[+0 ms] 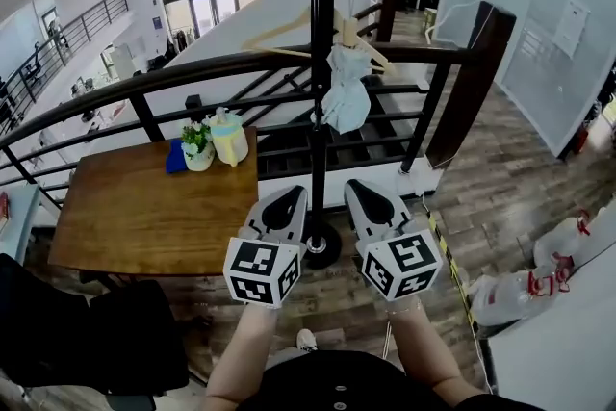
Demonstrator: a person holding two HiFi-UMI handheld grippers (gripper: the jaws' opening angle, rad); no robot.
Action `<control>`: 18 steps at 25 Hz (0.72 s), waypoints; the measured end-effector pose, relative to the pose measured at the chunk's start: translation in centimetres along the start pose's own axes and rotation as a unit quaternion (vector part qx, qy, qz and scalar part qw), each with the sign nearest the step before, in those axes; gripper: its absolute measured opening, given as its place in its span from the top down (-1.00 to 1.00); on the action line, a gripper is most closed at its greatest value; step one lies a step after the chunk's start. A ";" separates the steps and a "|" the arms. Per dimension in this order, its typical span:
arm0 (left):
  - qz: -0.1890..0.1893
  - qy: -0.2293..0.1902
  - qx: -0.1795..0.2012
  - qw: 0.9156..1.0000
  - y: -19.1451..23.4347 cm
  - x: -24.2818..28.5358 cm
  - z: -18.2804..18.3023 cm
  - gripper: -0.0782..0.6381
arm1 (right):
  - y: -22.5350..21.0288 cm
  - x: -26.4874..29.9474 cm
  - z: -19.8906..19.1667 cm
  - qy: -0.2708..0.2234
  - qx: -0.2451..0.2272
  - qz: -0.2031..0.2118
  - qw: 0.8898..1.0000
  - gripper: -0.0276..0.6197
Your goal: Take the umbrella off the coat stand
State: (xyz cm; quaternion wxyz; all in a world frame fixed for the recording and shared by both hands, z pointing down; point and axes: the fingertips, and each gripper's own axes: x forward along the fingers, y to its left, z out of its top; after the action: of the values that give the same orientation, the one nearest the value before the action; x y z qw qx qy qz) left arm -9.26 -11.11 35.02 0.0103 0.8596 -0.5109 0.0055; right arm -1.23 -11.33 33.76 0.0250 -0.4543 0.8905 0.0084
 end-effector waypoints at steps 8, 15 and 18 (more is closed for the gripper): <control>-0.031 -0.002 -0.010 0.999 4.0 4.1 -0.6 0.74 | -1.5 5.2 -0.7 0.002 0.001 -0.028 1.000 0.82; -0.049 0.007 -0.011 0.999 5.5 6.5 -0.9 0.74 | -2.9 6.5 -1.8 0.017 0.005 -0.037 0.999 0.82; -0.051 0.006 -0.016 0.999 6.2 7.4 -0.7 0.74 | -4.0 7.2 -1.3 0.011 0.000 -0.045 0.999 0.82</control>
State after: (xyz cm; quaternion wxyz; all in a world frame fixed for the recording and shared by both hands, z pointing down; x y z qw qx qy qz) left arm -11.11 -20.57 35.99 0.0272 0.8841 -0.4664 0.0018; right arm -2.27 -19.53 34.70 0.0153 -0.4944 0.8691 0.0018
